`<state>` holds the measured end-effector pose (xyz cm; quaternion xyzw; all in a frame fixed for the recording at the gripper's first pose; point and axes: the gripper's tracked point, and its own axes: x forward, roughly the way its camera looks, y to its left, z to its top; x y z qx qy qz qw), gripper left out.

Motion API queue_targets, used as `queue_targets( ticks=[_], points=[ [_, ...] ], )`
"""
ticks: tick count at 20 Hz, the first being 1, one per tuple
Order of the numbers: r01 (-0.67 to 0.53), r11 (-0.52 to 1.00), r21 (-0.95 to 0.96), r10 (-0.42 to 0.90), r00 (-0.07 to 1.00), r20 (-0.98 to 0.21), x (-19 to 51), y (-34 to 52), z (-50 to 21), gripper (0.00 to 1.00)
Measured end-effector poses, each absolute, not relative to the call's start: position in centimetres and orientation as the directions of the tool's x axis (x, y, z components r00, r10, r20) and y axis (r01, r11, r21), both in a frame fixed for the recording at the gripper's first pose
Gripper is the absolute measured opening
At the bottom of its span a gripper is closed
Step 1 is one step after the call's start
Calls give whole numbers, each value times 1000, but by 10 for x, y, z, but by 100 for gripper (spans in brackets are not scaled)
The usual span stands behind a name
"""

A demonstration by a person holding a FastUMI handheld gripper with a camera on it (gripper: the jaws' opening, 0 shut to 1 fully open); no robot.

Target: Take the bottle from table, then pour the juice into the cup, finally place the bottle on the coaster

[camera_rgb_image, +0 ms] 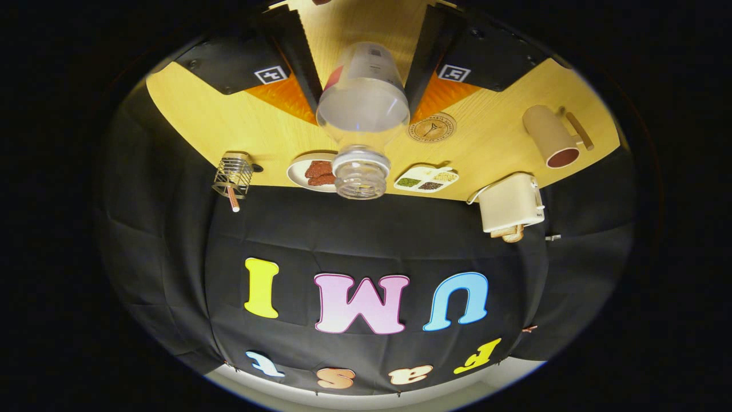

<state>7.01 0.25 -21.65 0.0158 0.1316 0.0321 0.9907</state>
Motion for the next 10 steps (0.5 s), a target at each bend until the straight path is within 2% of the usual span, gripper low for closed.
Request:
queue_targets(
  ticks=[5, 10],
  points=[
    [-85, 996, 10, 85, 959, -270, 70, 7, -216, 75],
    [-126, 990, -55, 108, 959, -262, 71, 16, -198, 75]
  ],
)
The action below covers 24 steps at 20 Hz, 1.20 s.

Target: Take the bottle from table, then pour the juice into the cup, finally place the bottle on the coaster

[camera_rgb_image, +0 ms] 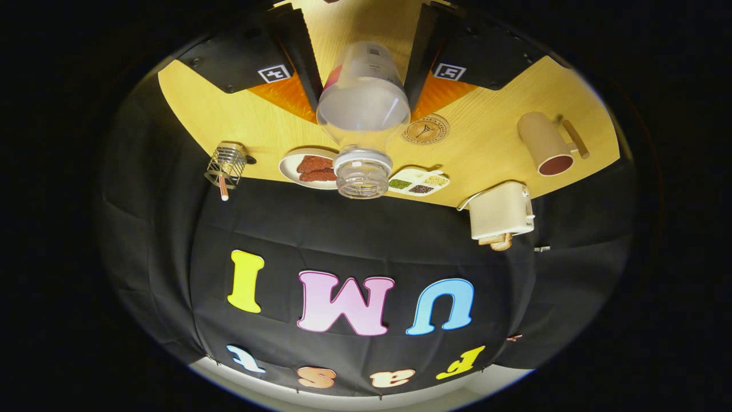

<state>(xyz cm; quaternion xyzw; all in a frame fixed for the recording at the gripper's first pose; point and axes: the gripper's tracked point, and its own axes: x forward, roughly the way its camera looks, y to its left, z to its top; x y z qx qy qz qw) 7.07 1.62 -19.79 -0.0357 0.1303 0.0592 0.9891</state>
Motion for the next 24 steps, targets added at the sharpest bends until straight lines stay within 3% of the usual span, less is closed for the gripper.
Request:
queue_targets(
  ticks=[14, 24],
  points=[
    [-271, 863, -426, 208, 960, -190, 89, 112, -108, 75],
    [-323, 649, -689, 251, 945, -207, 97, 185, -123, 75]
  ],
)
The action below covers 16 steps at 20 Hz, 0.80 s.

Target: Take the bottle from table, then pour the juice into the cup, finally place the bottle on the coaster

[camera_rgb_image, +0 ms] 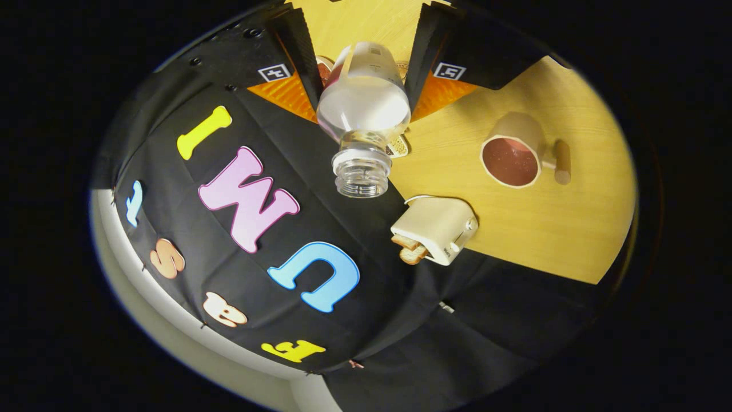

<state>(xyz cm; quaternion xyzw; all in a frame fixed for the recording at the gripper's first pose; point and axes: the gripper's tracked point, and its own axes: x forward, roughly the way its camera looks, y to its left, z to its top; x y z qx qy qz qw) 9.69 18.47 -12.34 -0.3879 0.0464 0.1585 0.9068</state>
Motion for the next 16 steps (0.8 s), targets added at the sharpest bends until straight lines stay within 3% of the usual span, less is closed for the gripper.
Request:
queue_targets(
  ticks=[16],
  points=[
    [-316, 180, -931, 313, 916, -251, 107, 242, -170, 74]
  ],
)
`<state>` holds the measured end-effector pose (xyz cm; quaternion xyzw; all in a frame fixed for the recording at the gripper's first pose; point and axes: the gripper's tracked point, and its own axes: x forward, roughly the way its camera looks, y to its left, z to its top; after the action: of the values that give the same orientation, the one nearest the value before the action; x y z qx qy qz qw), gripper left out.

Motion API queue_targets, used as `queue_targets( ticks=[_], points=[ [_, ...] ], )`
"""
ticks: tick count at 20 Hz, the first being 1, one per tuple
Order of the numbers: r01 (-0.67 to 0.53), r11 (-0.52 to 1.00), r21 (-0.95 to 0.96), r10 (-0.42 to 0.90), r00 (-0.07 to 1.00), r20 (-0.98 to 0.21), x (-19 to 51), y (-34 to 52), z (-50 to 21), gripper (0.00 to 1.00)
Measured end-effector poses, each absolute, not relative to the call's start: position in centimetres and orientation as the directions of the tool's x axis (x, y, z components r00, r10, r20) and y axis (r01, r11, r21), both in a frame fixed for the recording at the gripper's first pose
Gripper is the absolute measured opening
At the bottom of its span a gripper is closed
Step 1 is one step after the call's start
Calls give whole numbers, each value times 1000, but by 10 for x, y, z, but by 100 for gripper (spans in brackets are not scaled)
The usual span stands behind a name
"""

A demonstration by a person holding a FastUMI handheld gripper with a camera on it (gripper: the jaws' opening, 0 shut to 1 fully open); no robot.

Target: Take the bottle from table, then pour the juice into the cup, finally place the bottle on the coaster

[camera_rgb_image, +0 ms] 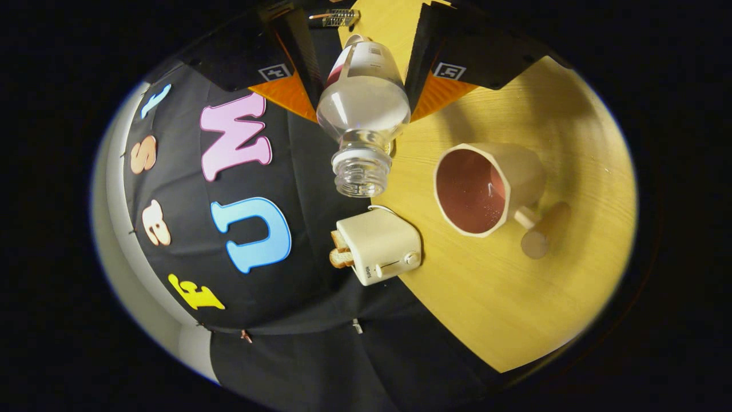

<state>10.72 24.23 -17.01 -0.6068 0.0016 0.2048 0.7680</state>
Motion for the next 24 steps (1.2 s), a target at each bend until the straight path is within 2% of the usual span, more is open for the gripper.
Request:
queue_targets(
  ticks=[12, 24],
  points=[
    [-273, -102, -956, 327, 899, -292, 121, 248, -189, 74],
    [-217, -273, -937, 371, 875, -311, 128, 259, -195, 74]
  ],
)
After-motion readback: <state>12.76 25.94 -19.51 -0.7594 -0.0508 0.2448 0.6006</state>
